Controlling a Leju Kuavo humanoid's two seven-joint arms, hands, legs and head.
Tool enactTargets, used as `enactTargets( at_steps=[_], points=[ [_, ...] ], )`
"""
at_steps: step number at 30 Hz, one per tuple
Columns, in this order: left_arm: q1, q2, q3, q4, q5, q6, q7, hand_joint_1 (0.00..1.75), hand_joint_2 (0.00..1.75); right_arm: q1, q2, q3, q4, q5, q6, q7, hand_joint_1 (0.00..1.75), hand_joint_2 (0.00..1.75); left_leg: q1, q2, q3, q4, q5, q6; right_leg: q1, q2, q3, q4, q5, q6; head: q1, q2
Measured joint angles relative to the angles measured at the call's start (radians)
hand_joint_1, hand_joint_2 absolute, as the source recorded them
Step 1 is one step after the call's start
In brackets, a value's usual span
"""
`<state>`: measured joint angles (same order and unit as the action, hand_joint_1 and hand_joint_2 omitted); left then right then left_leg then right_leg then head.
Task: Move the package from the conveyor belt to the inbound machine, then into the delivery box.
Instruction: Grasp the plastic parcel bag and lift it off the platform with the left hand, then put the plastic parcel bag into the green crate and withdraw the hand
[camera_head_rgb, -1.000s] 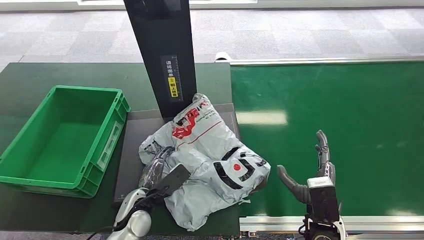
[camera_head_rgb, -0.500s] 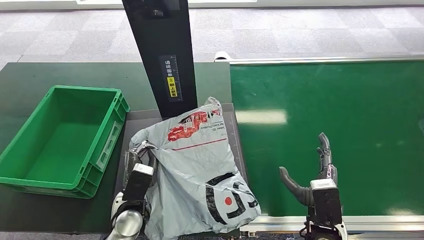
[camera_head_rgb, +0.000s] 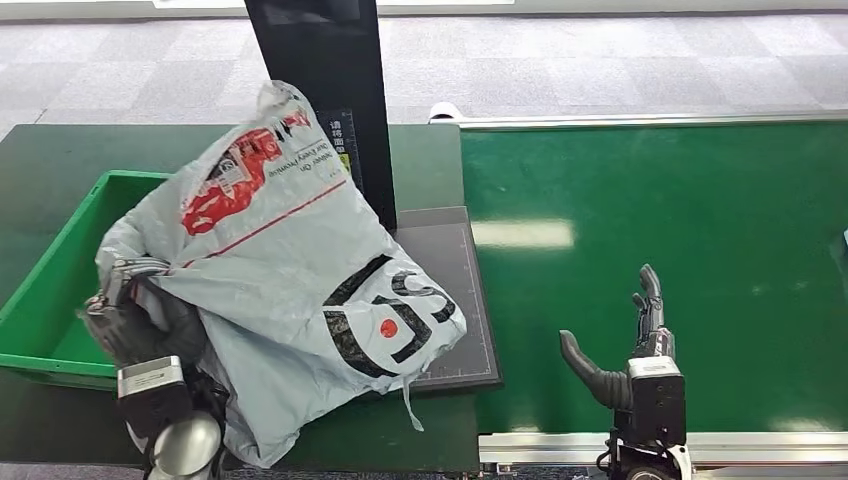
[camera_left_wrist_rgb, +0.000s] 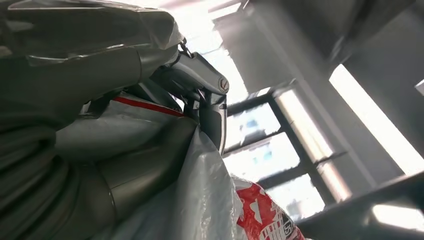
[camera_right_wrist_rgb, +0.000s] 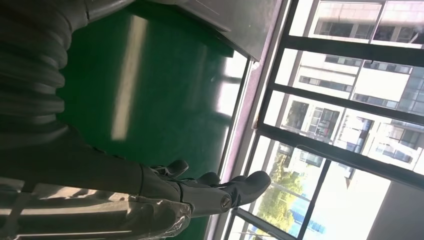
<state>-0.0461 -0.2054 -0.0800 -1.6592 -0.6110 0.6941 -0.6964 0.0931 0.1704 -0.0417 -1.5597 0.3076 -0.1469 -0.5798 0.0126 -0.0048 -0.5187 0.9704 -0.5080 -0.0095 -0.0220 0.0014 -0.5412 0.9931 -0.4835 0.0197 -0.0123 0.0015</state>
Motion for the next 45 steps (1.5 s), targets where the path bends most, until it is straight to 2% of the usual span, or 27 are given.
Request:
enactTargets(
  at_steps=[5, 10, 13, 18, 21, 26, 28, 29, 30, 32, 34, 35, 36, 38, 40, 45],
  points=[
    [-0.076, -0.039, 0.261, -0.201, -0.226, 0.004, -0.001, 1.75, 1.75, 0.002, -0.001, 0.006, 0.008, 0.0, -0.012, -0.001, 0.0, 1.75, 0.0, 0.0, 0.0, 0.0, 0.0, -0.001, 0.0, 0.0, 0.0, 0.0, 0.0, 0.0, 0.0, 0.0],
    [-0.172, -0.039, 0.497, -0.291, -0.284, 0.005, -0.001, 1.75, 1.75, 0.009, -0.002, 0.012, 0.01, 0.0, -0.019, -0.001, 0.0, 1.75, 0.0, 0.0, 0.001, 0.0, 0.001, -0.001, 0.0, 0.0, 0.0, 0.001, 0.0, 0.0, 0.0, 0.0],
    [-0.217, -0.031, 0.592, -0.313, -0.295, 0.005, -0.001, 1.75, 1.75, 0.009, -0.004, 0.016, 0.012, 0.0, -0.021, -0.001, 0.0, 1.75, 0.0, 0.0, 0.001, 0.0, 0.001, -0.001, 0.0, 0.0, 0.0, 0.001, 0.0, 0.0, 0.0, 0.0],
    [-0.256, -0.019, 0.666, -0.326, -0.313, 0.005, -0.001, 1.75, 1.75, 0.01, -0.007, 0.02, 0.015, 0.0, -0.022, -0.001, 0.0, 1.75, 0.0, 0.0, 0.001, 0.0, 0.001, -0.001, 0.0, 0.0, 0.0, 0.001, 0.0, 0.0, 0.0, 0.0],
    [-0.315, -0.003, 0.722, -0.281, -0.383, 0.004, -0.001, 1.75, 1.75, 0.011, -0.012, 0.024, 0.016, -0.01, -0.032, 0.003, 0.0, 1.75, 0.0, -0.001, 0.001, 0.0, 0.001, -0.001, 0.0, -0.001, 0.0, 0.001, 0.0, 0.0, 0.0, 0.0],
    [-0.444, 0.036, 0.856, -0.059, -0.584, 0.003, 0.001, 1.75, 1.75, 0.021, -0.02, 0.027, 0.008, -0.03, -0.036, 0.013, 0.0, 1.75, 0.0, 0.0, 0.001, 0.0, 0.003, -0.002, 0.0, 0.0, 0.0, 0.002, 0.001, -0.001, 0.0, 0.0],
    [-0.492, 0.058, 0.914, 0.043, -0.709, 0.003, 0.035, 1.75, 1.75, 0.023, -0.022, 0.027, 0.003, -0.026, -0.027, 0.013, 0.0, 1.75, 0.0, 0.001, 0.002, 0.0, 0.003, -0.002, 0.0, 0.0, -0.001, 0.002, 0.001, -0.001, 0.0, 0.0],
    [-0.506, 0.074, 0.931, 0.093, -0.776, 0.004, 0.088, 1.75, 1.75, 0.024, -0.022, 0.027, 0.0, -0.023, -0.023, 0.014, 0.0, 1.75, 0.0, 0.001, 0.002, 0.0, 0.003, -0.003, 0.0, 0.001, -0.001, 0.002, 0.001, -0.001, 0.0, 0.0],
    [-0.512, 0.094, 0.933, 0.143, -0.837, 0.004, 0.175, 1.75, 1.75, 0.024, -0.023, 0.026, -0.003, -0.021, -0.02, 0.016, 0.0, 1.75, 0.0, 0.001, 0.002, 0.0, 0.003, -0.003, 0.0, 0.001, -0.002, 0.002, 0.001, -0.001, 0.0, 0.0],
    [-0.515, 0.158, 0.881, 0.266, -0.923, 0.003, 0.466, 1.75, 1.75, 0.026, -0.024, 0.026, -0.01, -0.016, -0.014, 0.02, 0.0, 1.75, 0.001, 0.002, 0.002, 0.0, 0.003, -0.003, 0.001, 0.001, -0.003, 0.002, 0.001, -0.001, 0.0, 0.0],
    [-0.517, 0.236, 0.761, 0.401, -0.951, 0.003, 0.789, 1.75, 1.75, 0.029, -0.025, 0.024, -0.019, -0.012, -0.006, 0.023, 0.0, 1.75, 0.001, 0.0, 0.001, 0.0, 0.004, -0.003, 0.002, 0.0, -0.003, 0.002, 0.001, -0.001, 0.0, 0.0],
    [-0.521, 0.273, 0.689, 0.465, -0.954, 0.003, 0.905, 1.75, 1.75, 0.03, -0.026, 0.023, -0.023, -0.011, -0.003, 0.024, 0.0, 1.75, 0.001, 0.0, 0.001, 0.0, 0.004, -0.003, 0.002, 0.0, -0.003, 0.003, 0.001, -0.002, 0.0, 0.0],
    [-0.525, 0.305, 0.619, 0.521, -0.957, 0.003, 0.979, 1.75, 1.75, 0.03, -0.026, 0.023, -0.025, -0.011, 0.0, 0.024, 0.0, 1.75, 0.002, -0.001, 0.0, 0.0, 0.004, -0.003, 0.002, -0.001, -0.002, 0.003, 0.001, -0.002, 0.001, 0.0],
    [-0.536, 0.364, 0.511, 0.611, -0.958, 0.003, 1.026, 1.75, 1.75, 0.032, -0.027, 0.022, -0.029, -0.009, 0.002, 0.025, 0.0, 1.75, 0.002, 0.002, 0.0, 0.0, 0.004, -0.003, 0.002, 0.001, -0.002, 0.003, 0.001, -0.002, 0.001, 0.0],
    [-0.543, 0.405, 0.45, 0.656, -0.957, 0.003, 1.005, 1.75, 1.75, 0.037, -0.027, 0.022, -0.03, -0.009, 0.002, 0.026, 0.0, 1.75, 0.002, 0.006, 0.0, 0.0, 0.004, -0.003, 0.002, 0.006, -0.003, 0.003, 0.002, -0.003, 0.001, 0.0],
    [-0.548, 0.436, 0.43, 0.637, -0.941, 0.006, 0.849, 1.75, 1.75, 0.047, -0.027, 0.022, -0.033, -0.008, 0.0, 0.027, 0.0, 1.75, 0.002, 0.008, -0.001, 0.0, 0.003, -0.003, 0.002, 0.008, -0.005, 0.003, 0.002, -0.003, 0.001, 0.0]
  ],
)
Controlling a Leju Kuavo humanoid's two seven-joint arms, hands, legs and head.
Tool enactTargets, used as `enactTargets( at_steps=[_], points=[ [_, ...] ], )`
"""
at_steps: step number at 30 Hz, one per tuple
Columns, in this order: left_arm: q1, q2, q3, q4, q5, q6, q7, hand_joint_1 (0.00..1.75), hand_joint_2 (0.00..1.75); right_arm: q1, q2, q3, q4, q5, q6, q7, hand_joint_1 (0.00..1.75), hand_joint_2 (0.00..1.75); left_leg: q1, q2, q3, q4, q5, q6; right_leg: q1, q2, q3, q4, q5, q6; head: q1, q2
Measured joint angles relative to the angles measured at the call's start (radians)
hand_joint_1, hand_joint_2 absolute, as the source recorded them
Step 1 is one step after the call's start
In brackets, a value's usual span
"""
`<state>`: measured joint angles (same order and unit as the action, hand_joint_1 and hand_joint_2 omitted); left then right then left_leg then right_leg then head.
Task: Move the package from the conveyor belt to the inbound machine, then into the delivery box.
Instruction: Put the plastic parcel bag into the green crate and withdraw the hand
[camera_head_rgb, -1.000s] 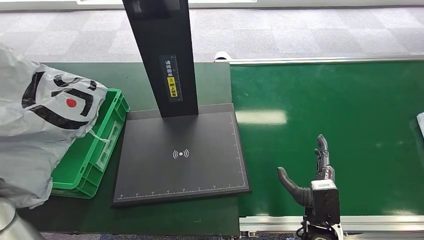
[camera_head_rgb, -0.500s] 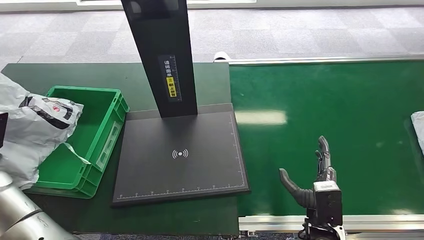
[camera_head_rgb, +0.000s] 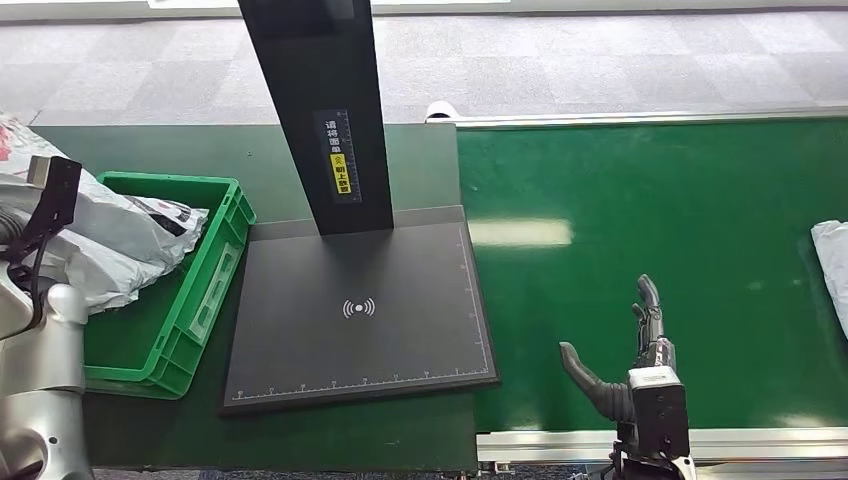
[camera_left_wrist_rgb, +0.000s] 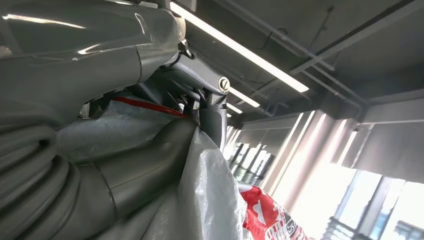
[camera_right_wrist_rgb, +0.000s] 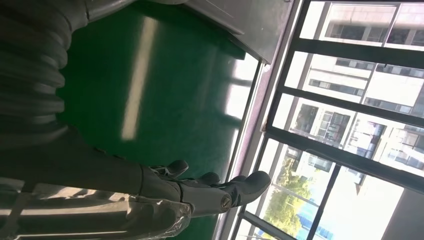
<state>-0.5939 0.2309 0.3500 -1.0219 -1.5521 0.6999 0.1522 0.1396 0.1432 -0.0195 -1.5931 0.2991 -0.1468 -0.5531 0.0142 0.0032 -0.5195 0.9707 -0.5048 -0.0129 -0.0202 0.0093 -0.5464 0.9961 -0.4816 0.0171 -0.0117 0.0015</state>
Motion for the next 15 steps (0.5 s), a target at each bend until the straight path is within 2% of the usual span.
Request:
enactTargets(
  at_steps=[6, 9, 10, 13, 14, 15],
  points=[
    [0.003, 0.004, 0.01, -0.052, 0.007, 0.0, -0.058, 1.75, 1.75, 0.001, -0.001, 0.0, -0.001, 0.0, -0.001, 0.0, 0.0, 1.75, 0.0, -0.001, 0.0, 0.0, 0.0, 0.0, 0.0, 0.0, 0.0, 0.0, 0.0, 0.0, 0.0, 0.0],
    [0.011, -0.016, 0.05, -0.131, 0.021, 0.0, -0.202, 1.75, 1.75, 0.001, -0.002, 0.001, -0.001, -0.005, -0.008, 0.0, 0.0, 1.75, 0.001, -0.001, 0.0, 0.0, 0.0, 0.0, 0.0, 0.0, 0.0, 0.0, 0.0, 0.0, 0.0, 0.0],
    [0.011, -0.027, 0.07, -0.156, 0.023, 0.0, -0.249, 1.47, 1.75, 0.001, -0.002, 0.001, -0.001, -0.008, -0.011, 0.0, 0.0, 1.75, 0.0, -0.001, 0.0, 0.0, 0.0, 0.0, 0.0, 0.0, 0.0, 0.0, 0.0, 0.0, 0.0, 0.0],
    [0.011, -0.052, 0.121, -0.191, 0.006, 0.0, -0.301, 0.17, 1.75, 0.002, -0.004, 0.002, -0.001, -0.014, -0.025, -0.002, 0.0, 1.75, 0.0, -0.001, 0.0, 0.0, 0.0, 0.0, 0.0, 0.0, 0.0, 0.0, 0.0, 0.0, 0.0, 0.0],
    [0.011, -0.058, 0.133, -0.193, -0.001, 0.0, -0.301, 0.0, 1.75, 0.002, -0.005, 0.002, -0.001, -0.016, -0.029, -0.002, 0.0, 1.75, 0.0, -0.001, 0.0, 0.0, 0.0, 0.0, 0.0, 0.0, 0.0, 0.0, 0.0, 0.0, 0.0, 0.0],
    [0.011, -0.062, 0.141, -0.193, -0.007, 0.0, -0.296, 0.0, 1.75, 0.003, -0.006, 0.002, -0.001, -0.018, -0.032, -0.002, 0.0, 1.75, 0.0, -0.001, 0.0, 0.0, 0.0, 0.0, 0.0, 0.0, 0.0, 0.0, 0.0, 0.0, 0.0, 0.0]
  ],
)
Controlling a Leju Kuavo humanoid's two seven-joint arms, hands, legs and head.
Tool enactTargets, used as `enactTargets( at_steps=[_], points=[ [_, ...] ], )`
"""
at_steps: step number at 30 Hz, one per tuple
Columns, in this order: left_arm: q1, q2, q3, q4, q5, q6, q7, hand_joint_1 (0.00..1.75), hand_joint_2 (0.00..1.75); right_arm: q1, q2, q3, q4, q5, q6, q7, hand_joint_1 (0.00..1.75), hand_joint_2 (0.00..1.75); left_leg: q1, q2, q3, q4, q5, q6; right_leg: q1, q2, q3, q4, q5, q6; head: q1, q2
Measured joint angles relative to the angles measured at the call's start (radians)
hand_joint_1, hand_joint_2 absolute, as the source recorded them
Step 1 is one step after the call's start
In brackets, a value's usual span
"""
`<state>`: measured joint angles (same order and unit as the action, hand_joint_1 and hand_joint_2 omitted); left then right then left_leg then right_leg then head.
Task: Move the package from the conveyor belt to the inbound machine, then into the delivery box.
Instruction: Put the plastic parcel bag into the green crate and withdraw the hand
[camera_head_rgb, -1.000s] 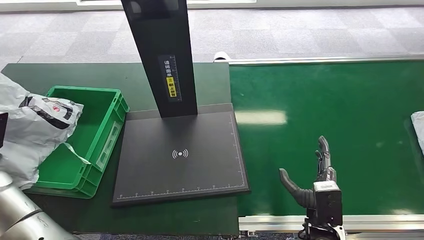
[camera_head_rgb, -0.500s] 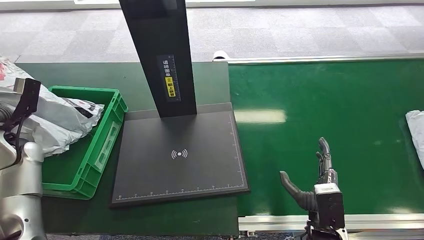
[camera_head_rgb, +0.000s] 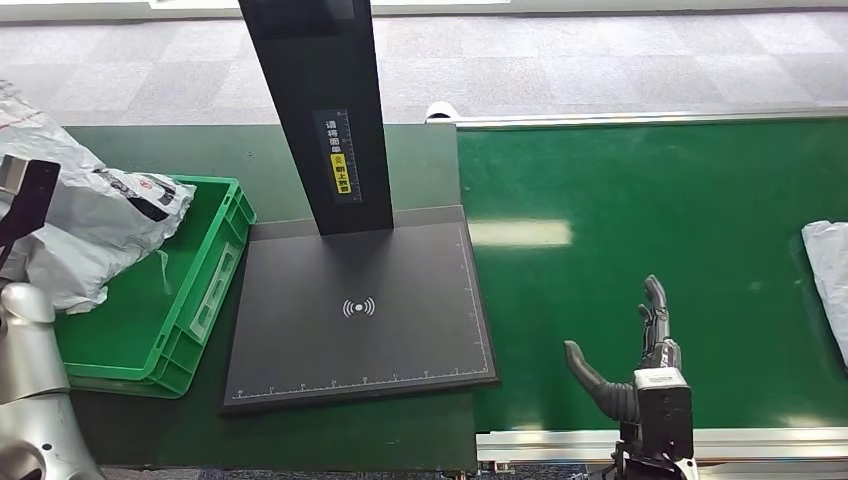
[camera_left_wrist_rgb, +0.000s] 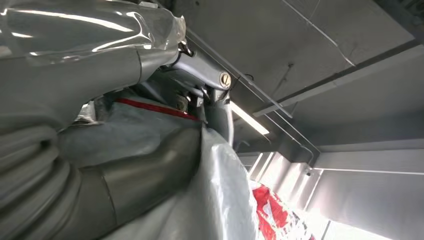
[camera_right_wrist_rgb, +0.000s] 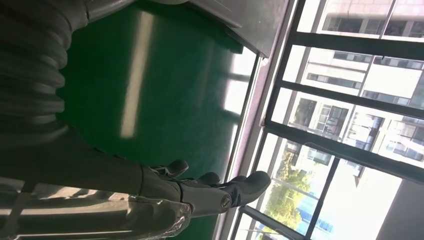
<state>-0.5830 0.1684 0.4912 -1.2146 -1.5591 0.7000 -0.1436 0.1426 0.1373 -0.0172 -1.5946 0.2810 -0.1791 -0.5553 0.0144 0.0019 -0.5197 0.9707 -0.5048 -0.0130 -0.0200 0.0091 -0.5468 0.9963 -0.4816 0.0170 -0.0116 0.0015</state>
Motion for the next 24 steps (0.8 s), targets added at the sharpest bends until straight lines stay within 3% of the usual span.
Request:
enactTargets(
  at_steps=[3, 8, 18, 20, 21, 23, 24],
  points=[
    [0.0, 0.0, -0.005, 0.016, -0.007, 0.0, 0.084, 0.0, 1.75, 0.005, -0.002, 0.0, 0.0, -0.003, -0.013, 0.001, 0.0, 1.75, 0.0, 0.0, 0.0, 0.0, 0.0, 0.0, 0.0, 0.0, 0.0, 0.0, 0.0, 0.0, 0.0, 0.0],
    [0.03, 0.028, -0.111, 0.061, -0.01, 0.0, 0.29, 0.0, 1.75, 0.01, -0.003, 0.0, -0.005, 0.007, -0.021, 0.002, 0.0, 1.75, 0.0, 0.0, 0.0, 0.0, 0.0, 0.0, 0.0, 0.0, 0.0, 0.0, 0.0, 0.0, 0.0, 0.0],
    [0.083, 0.092, -0.299, 0.063, -0.008, 0.0, 0.425, 0.0, 1.75, 0.011, -0.003, 0.0, -0.005, 0.008, -0.028, 0.002, 0.0, 1.75, 0.0, 0.0, 0.0, 0.0, 0.0, 0.0, 0.0, 0.0, 0.0, 0.0, 0.0, 0.0, 0.0, 0.0],
    [0.091, 0.086, -0.303, 0.039, 0.017, 0.0, 0.366, 0.0, 1.75, 0.012, -0.003, 0.0, -0.005, 0.008, -0.029, 0.002, 0.0, 1.75, 0.0, 0.0, 0.0, 0.0, 0.0, 0.0, 0.0, 0.0, 0.0, 0.0, 0.0, 0.0, 0.0, 0.0],
    [0.095, 0.074, -0.289, 0.018, 0.04, 0.0, 0.296, 0.0, 1.75, 0.012, -0.004, 0.0, -0.005, 0.008, -0.029, 0.002, 0.0, 1.75, 0.0, 0.0, 0.0, 0.0, 0.0, 0.0, 0.0, 0.0, 0.0, 0.0, 0.0, 0.0, 0.0, 0.0],
    [0.083, 0.027, -0.222, -0.016, 0.119, 0.001, 0.075, 0.0, 1.75, 0.013, -0.004, 0.0, -0.005, 0.003, -0.03, 0.002, 0.0, 1.75, 0.0, 0.0, -0.001, 0.0, 0.0, 0.0, 0.0, -0.001, 0.0, 0.0, 0.0, 0.0, 0.0, 0.0],
    [0.068, -0.009, -0.165, -0.024, 0.186, 0.001, -0.081, 0.0, 1.75, 0.012, -0.004, 0.0, -0.005, -0.003, -0.029, 0.0, 0.0, 1.75, 0.0, -0.001, -0.001, 0.0, 0.0, 0.0, 0.0, -0.002, 0.0, 0.0, 0.0, 0.0, 0.0, 0.0]
  ],
)
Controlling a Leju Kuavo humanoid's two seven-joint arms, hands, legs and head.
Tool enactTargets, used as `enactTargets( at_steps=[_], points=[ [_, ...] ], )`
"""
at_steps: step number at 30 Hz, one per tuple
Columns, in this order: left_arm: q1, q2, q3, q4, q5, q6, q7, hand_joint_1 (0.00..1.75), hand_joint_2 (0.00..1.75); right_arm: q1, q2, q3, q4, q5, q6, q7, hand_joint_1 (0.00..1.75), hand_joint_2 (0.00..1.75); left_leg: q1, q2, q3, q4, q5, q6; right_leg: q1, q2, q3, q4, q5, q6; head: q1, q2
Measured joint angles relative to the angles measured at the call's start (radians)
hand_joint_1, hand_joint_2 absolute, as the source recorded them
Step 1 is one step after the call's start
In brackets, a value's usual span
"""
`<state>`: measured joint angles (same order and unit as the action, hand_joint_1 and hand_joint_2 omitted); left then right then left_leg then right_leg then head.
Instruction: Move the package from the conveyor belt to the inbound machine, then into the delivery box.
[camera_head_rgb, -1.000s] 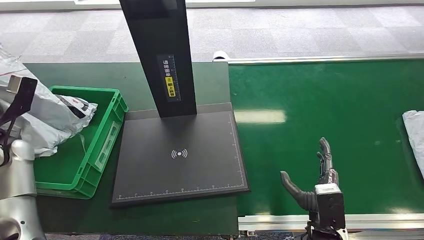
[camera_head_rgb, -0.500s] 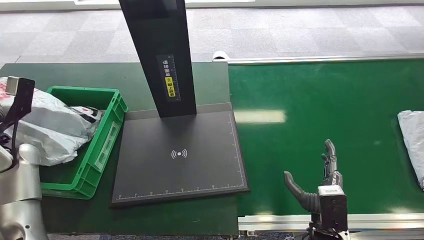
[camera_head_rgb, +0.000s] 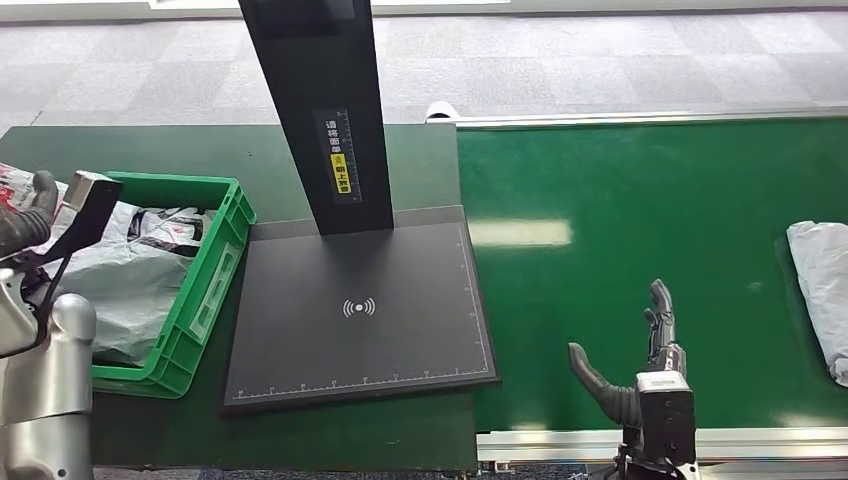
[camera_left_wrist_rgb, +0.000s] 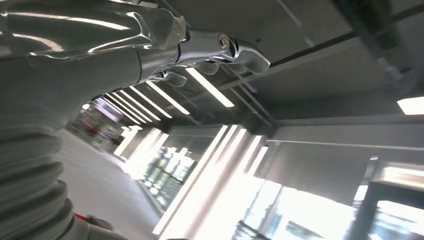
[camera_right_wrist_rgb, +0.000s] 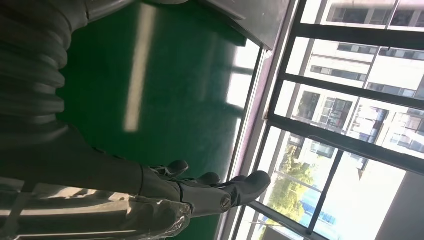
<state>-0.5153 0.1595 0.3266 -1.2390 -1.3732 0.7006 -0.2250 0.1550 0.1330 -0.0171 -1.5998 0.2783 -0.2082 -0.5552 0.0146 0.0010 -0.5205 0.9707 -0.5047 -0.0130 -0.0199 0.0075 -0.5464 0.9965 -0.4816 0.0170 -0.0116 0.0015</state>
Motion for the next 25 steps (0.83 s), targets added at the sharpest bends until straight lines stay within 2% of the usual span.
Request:
enactTargets(
  at_steps=[2, 3, 4, 5, 6, 8, 11, 13, 15, 18, 25],
  points=[
    [-0.029, -0.078, 0.137, -0.005, 0.173, 0.0, -0.328, 0.0, 1.75, -0.002, -0.001, 0.001, 0.0, -0.016, 0.003, -0.004, 0.0, 1.75, -0.001, 0.001, 0.001, 0.0, 0.0, 0.0, -0.001, 0.0, 0.0, 0.0, 0.0, 0.0, 0.0, 0.0],
    [-0.035, -0.114, 0.199, -0.006, 0.259, 0.0, -0.461, 0.0, 1.75, -0.002, -0.001, 0.001, 0.0, -0.023, 0.005, -0.005, 0.0, 1.75, -0.001, 0.002, 0.002, 0.0, -0.001, 0.0, -0.001, 0.001, 0.0, 0.0, 0.0, 0.0, 0.0, 0.0],
    [-0.036, -0.143, 0.239, -0.007, 0.325, 0.0, -0.542, 0.0, 1.75, -0.002, -0.002, 0.001, 0.0, -0.029, 0.007, -0.007, 0.0, 1.75, -0.001, 0.003, 0.002, 0.0, -0.001, 0.0, -0.001, 0.002, 0.0, 0.0, 0.0, 0.0, -0.001, 0.0],
    [-0.035, -0.168, 0.261, -0.007, 0.382, -0.001, -0.575, 0.0, 1.75, -0.003, -0.003, 0.001, 0.0, -0.036, 0.01, -0.008, 0.0, 1.75, -0.001, 0.002, 0.002, 0.0, -0.001, 0.0, -0.001, 0.001, 0.0, -0.001, 0.0, 0.0, 0.0, 0.0],
    [-0.031, -0.19, 0.264, -0.004, 0.445, -0.007, -0.571, 0.0, 1.75, -0.003, -0.003, 0.001, 0.0, -0.043, 0.014, -0.01, 0.0, 1.75, -0.001, 0.0, 0.002, 0.001, -0.001, 0.0, -0.001, 0.0, 0.0, -0.001, 0.0, 0.0, 0.0, 0.0],
    [-0.01, -0.221, 0.206, 0.016, 0.653, -0.075, -0.509, 0.0, 1.75, -0.005, -0.004, 0.001, 0.0, -0.065, 0.034, -0.018, 0.0, 1.75, -0.001, -0.001, 0.002, 0.001, -0.001, 0.0, -0.001, -0.002, 0.0, -0.001, 0.0, 0.0, 0.0, 0.0],
    [0.065, -0.239, 0.01, 0.039, 1.002, -0.335, -0.427, 0.0, 1.75, -0.005, -0.004, -0.005, 0.0, -0.095, 0.093, -0.024, 0.0, 1.75, -0.001, -0.003, 0.001, 0.001, -0.001, 0.0, -0.001, -0.003, 0.002, -0.001, 0.0, 0.0, 0.0, 0.0],
    [0.12, -0.249, -0.124, 0.039, 1.117, -0.464, -0.4, 0.0, 1.75, -0.005, -0.003, -0.01, 0.0, -0.098, 0.126, -0.024, 0.0, 1.75, -0.001, -0.002, 0.0, 0.001, -0.001, 0.0, -0.001, -0.003, 0.002, -0.001, 0.0, 0.0, 0.0, 0.0],
    [0.16, -0.255, -0.22, 0.037, 1.175, -0.511, -0.39, 0.0, 1.75, -0.005, -0.002, -0.016, 0.0, -0.098, 0.142, -0.024, 0.0, 1.75, -0.001, 0.0, 0.0, 0.001, -0.001, 0.0, -0.001, -0.001, 0.001, -0.001, 0.0, 0.0, 0.0, 0.0],
    [0.199, -0.257, -0.302, 0.031, 1.231, -0.568, -0.38, 0.0, 1.75, -0.006, -0.001, -0.023, 0.0, -0.098, 0.165, -0.02, 0.0, 1.75, -0.001, 0.0, 0.0, 0.001, -0.001, 0.0, -0.001, 0.0, 0.0, -0.001, 0.0, 0.001, 0.0, 0.0],
    [0.249, -0.268, -0.36, 0.019, 1.294, -0.667, -0.353, 0.0, 1.75, -0.017, 0.0, -0.024, 0.008, -0.104, 0.224, -0.003, 0.0, 1.75, -0.001, -0.001, 0.0, 0.001, -0.001, 0.0, -0.001, 0.0, 0.0, -0.001, 0.0, 0.0, -0.001, 0.0]
  ],
)
